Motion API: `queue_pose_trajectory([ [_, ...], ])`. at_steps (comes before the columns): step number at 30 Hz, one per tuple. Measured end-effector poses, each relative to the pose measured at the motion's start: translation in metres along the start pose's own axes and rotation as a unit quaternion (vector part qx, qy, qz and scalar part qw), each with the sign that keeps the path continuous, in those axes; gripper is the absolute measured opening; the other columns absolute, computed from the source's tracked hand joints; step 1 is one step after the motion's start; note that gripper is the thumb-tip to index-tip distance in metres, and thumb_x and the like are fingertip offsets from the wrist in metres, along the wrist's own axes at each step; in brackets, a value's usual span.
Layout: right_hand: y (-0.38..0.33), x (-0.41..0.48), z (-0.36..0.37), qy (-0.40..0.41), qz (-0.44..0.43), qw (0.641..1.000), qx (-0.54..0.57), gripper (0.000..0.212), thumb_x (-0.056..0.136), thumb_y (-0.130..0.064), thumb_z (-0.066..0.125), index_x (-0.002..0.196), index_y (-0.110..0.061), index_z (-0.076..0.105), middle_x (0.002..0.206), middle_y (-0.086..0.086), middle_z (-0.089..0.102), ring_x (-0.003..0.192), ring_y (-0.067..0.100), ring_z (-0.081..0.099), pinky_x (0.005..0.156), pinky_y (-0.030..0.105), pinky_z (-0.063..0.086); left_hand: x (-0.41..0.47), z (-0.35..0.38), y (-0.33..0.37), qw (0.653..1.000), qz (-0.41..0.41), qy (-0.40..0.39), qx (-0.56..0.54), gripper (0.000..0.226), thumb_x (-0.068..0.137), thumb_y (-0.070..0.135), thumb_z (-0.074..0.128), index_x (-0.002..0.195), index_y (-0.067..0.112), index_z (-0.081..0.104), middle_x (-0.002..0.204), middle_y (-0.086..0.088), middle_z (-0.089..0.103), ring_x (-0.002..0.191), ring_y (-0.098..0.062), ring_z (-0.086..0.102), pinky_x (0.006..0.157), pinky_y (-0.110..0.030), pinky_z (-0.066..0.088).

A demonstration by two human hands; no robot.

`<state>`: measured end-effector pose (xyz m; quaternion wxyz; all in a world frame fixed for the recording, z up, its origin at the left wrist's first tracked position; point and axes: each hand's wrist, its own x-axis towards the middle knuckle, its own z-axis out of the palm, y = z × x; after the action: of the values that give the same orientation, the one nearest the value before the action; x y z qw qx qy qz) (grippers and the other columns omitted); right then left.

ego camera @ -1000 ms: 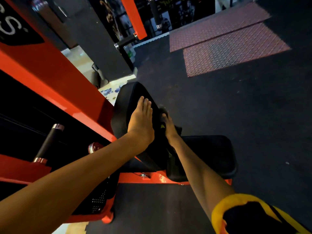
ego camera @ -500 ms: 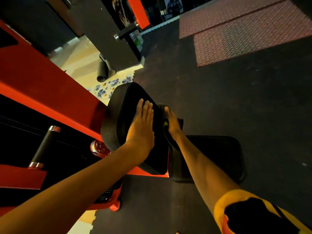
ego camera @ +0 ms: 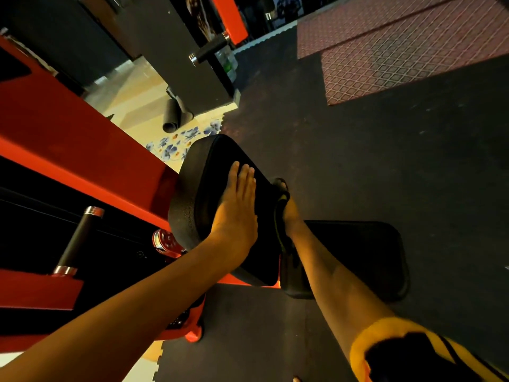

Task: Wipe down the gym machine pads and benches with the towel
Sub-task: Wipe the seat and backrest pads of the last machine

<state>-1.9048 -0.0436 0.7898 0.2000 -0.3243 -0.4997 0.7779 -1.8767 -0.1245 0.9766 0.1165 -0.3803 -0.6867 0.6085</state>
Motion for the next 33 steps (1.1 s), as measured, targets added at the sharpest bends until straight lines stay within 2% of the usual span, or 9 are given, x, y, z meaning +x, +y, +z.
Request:
queue_pose_trajectory([
  [3,0.021,0.0,0.006,0.019,-0.12,0.983,-0.138,0.05,0.107,-0.052,0.043,0.153,-0.032,0.045,0.157,-0.001,0.048,0.14,0.013,0.049,0.11,0.026,0.042,0.003,0.002,0.007,1.0,0.012,-0.022,0.005,0.079,0.107,0.052,0.01,0.155,-0.007,-0.01,0.165,-0.029,-0.013,0.153,-0.045,-0.016,0.121,-0.063,-0.014],
  [5,0.035,-0.006,0.005,-0.032,-0.078,0.995,-0.061,0.055,0.103,-0.061,0.044,0.153,-0.037,0.044,0.156,-0.008,0.048,0.144,0.007,0.043,0.118,0.031,0.035,0.006,0.004,0.008,1.0,0.023,-0.016,-0.005,0.08,0.107,0.053,0.01,0.155,-0.006,-0.011,0.165,-0.029,-0.014,0.153,-0.045,-0.017,0.12,-0.063,-0.014],
  [10,0.049,0.026,0.0,-0.002,0.038,0.999,-0.016,0.043,0.112,-0.037,0.04,0.145,-0.013,0.052,0.128,0.003,0.059,0.139,0.028,0.049,0.096,0.025,0.047,0.004,0.006,0.007,1.0,0.015,-0.001,0.014,0.079,0.107,0.052,0.01,0.156,-0.007,-0.009,0.165,-0.03,-0.011,0.153,-0.046,-0.014,0.121,-0.064,-0.011],
  [14,0.014,-0.008,0.001,-0.038,0.091,0.989,0.113,0.048,0.112,-0.034,0.04,0.15,-0.005,0.045,0.141,0.005,0.053,0.145,0.027,0.041,0.11,0.031,0.037,0.004,0.006,0.006,1.0,0.01,-0.002,0.002,0.079,0.107,0.053,0.01,0.156,-0.006,-0.009,0.166,-0.028,-0.011,0.153,-0.045,-0.014,0.121,-0.064,-0.01],
  [17,0.01,-0.019,-0.001,-0.034,0.002,0.999,-0.029,0.07,0.102,-0.052,0.058,0.158,-0.02,0.032,0.155,0.005,0.041,0.15,0.026,0.033,0.121,0.032,0.03,0.006,0.006,0.008,1.0,0.007,-0.014,0.008,0.079,0.107,0.053,0.01,0.156,-0.005,-0.009,0.166,-0.028,-0.012,0.153,-0.045,-0.015,0.121,-0.064,-0.011],
  [20,0.046,-0.029,0.007,-0.058,-0.121,0.96,-0.246,0.062,0.11,-0.031,0.047,0.16,-0.019,0.011,0.171,0.018,0.01,0.159,0.034,0.008,0.128,0.051,0.013,0.007,0.006,0.007,1.0,0.009,-0.014,0.006,0.08,0.106,0.054,0.011,0.155,-0.005,-0.009,0.165,-0.028,-0.013,0.153,-0.045,-0.015,0.121,-0.063,-0.012],
  [24,0.057,-0.038,0.008,-0.066,-0.107,0.986,-0.109,0.062,0.108,-0.048,0.033,0.162,-0.026,0.014,0.173,0.004,0.008,0.16,0.021,0.005,0.13,0.046,0.009,0.008,0.008,0.009,1.0,0.009,-0.008,0.007,0.079,0.107,0.053,0.011,0.156,-0.005,-0.009,0.166,-0.028,-0.012,0.153,-0.045,-0.015,0.121,-0.064,-0.012],
  [29,0.035,-0.005,-0.001,-0.053,0.102,0.988,0.098,0.076,0.1,-0.068,0.04,0.16,-0.02,0.034,0.151,-0.001,0.044,0.136,0.017,0.045,0.112,0.034,0.038,0.007,0.007,0.008,1.0,0.006,-0.008,0.008,0.078,0.106,0.053,0.01,0.157,-0.004,-0.007,0.166,-0.027,-0.01,0.154,-0.044,-0.013,0.122,-0.063,-0.011],
  [33,0.029,-0.01,0.004,-0.064,-0.004,0.998,0.025,0.068,0.104,-0.062,0.035,0.163,-0.029,0.026,0.17,0.002,0.025,0.154,0.023,0.026,0.125,0.045,0.023,0.006,0.006,0.008,1.0,0.003,-0.016,0.011,0.078,0.106,0.054,0.011,0.158,-0.002,-0.006,0.167,-0.025,-0.01,0.155,-0.041,-0.013,0.122,-0.062,-0.012],
])
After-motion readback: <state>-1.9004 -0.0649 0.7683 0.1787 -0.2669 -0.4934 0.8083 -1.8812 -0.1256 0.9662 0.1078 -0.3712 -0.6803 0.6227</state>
